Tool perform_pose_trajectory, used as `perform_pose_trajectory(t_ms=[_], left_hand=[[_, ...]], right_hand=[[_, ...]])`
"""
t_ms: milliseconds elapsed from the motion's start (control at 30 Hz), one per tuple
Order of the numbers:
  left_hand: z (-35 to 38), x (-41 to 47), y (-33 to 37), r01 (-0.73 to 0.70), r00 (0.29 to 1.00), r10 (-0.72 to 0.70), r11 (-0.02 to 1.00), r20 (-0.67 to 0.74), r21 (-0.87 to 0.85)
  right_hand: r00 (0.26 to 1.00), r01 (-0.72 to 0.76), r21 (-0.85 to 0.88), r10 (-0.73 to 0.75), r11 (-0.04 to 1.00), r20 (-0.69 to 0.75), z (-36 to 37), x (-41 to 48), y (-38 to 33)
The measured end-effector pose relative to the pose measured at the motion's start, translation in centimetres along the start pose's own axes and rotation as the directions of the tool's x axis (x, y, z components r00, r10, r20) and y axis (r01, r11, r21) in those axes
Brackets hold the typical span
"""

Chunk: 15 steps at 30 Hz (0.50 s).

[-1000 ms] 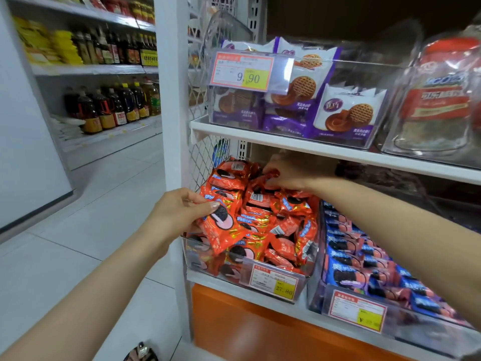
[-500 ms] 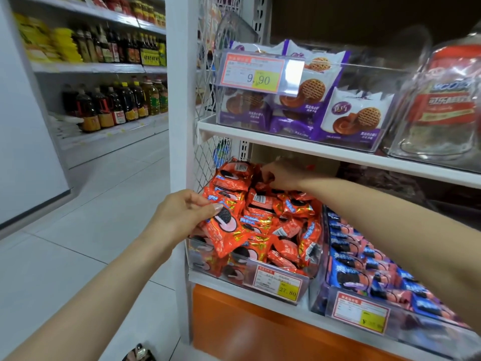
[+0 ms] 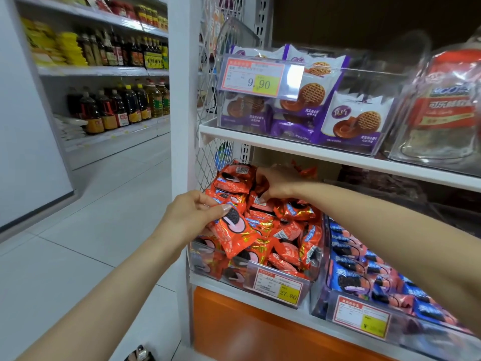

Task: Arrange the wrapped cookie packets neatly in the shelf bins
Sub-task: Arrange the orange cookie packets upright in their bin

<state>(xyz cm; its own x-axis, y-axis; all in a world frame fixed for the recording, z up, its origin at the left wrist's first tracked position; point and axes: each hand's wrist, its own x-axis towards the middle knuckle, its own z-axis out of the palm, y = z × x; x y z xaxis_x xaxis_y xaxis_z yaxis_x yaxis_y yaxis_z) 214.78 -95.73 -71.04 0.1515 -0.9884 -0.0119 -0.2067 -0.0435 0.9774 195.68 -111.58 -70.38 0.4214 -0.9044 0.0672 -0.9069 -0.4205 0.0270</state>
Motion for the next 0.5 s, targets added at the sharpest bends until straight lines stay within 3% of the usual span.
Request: perform_pose_trajectory(t_ms=[100, 233, 333, 400, 500], left_hand=[[0.1, 0.1, 0.0, 0.003, 1.0, -0.003, 1.0, 0.005, 0.015], [0.5, 0.2, 0.1, 0.005, 1.0, -0.005, 1.0, 0.012, 0.028], [0.7, 0.2, 0.3, 0.003, 1.0, -0.004, 1.0, 0.013, 0.028], [0.7, 0.3, 0.3, 0.007, 1.0, -0.007, 1.0, 0.009, 0.027], [0.6, 0.5, 0.1, 0.012, 1.0, -0.012, 1.0, 0.006, 0.027]], right_hand=[[0.998, -0.023, 0.067, 0.019, 0.998, 0.053, -0.4, 0.4, 1.0], [0.995, -0.028, -0.088, 0.035, 0.996, 0.089, 0.1, 1.1, 0.4], [1.0, -0.025, -0.157, 0.026, 0.987, 0.009, 0.3, 1.1, 0.3], [0.998, -0.028, -0.043, 0.026, 0.999, -0.061, -0.2, 0.5, 0.7], [0.997, -0.045, 0.224, 0.057, 0.973, -0.049, -0.8, 0.0, 1.5]])
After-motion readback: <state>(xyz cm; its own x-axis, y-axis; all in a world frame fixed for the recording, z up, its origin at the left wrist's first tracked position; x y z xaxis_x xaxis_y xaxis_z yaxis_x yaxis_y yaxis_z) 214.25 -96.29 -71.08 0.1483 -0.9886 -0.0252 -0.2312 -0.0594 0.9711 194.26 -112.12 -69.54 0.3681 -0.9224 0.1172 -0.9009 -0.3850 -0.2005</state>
